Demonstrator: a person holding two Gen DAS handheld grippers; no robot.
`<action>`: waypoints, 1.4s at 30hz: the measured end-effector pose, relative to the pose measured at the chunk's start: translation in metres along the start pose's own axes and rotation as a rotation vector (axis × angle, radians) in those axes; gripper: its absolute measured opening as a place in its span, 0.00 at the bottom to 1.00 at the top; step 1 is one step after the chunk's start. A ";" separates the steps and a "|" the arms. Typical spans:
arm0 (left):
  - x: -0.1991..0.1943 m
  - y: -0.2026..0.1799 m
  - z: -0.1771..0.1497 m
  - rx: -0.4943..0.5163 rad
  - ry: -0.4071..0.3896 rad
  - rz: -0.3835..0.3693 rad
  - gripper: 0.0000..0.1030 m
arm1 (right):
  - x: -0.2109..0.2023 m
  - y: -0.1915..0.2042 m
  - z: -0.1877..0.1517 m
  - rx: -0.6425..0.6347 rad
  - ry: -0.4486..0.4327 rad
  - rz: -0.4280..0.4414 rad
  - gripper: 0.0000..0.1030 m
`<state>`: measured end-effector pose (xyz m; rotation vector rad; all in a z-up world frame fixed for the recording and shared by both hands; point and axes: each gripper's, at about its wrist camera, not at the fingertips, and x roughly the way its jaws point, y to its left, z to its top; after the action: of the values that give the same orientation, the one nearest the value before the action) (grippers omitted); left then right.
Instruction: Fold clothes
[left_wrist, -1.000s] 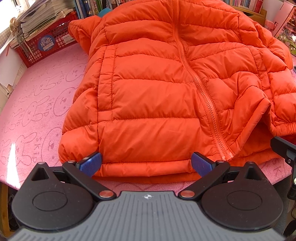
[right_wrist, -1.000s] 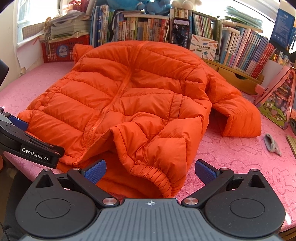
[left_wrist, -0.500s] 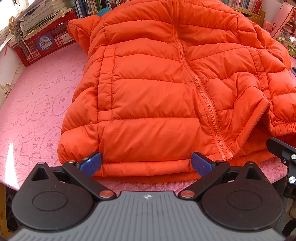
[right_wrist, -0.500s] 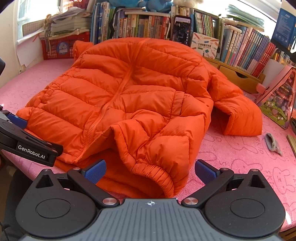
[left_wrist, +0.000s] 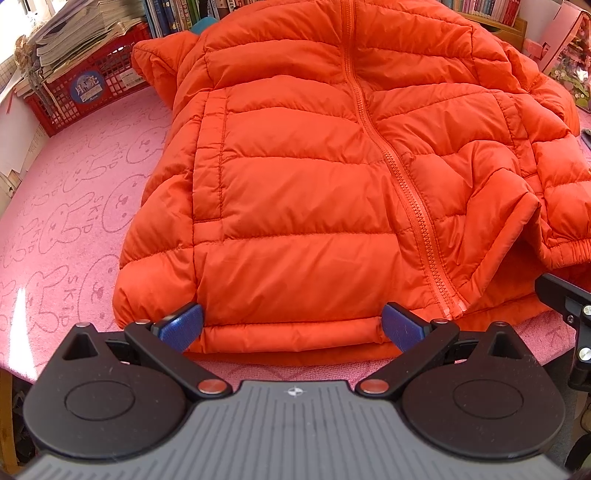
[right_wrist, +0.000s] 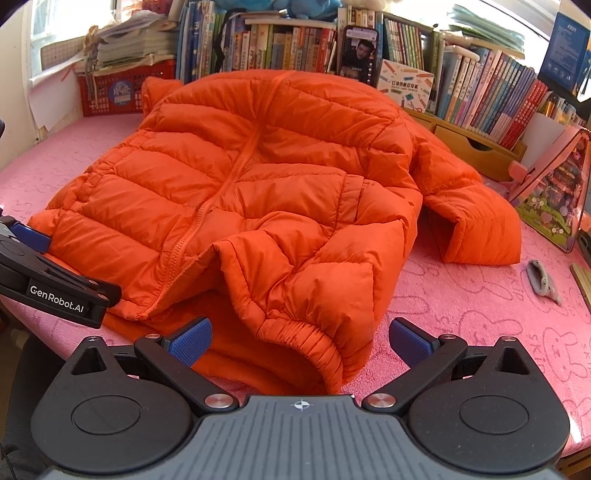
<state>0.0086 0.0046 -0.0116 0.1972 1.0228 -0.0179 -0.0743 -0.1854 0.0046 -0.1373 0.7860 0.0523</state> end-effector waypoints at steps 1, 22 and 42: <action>0.000 0.000 0.000 0.000 0.000 0.000 1.00 | 0.000 0.000 0.000 0.002 0.000 0.002 1.00; 0.001 0.000 -0.002 0.001 0.002 -0.001 1.00 | 0.000 0.001 -0.001 -0.003 0.011 0.001 1.00; -0.009 0.025 0.003 -0.038 -0.032 0.009 1.00 | 0.012 -0.029 -0.004 0.076 0.020 -0.109 1.00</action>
<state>0.0096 0.0282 0.0013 0.1665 0.9895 0.0062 -0.0659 -0.2149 -0.0042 -0.1081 0.7984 -0.0824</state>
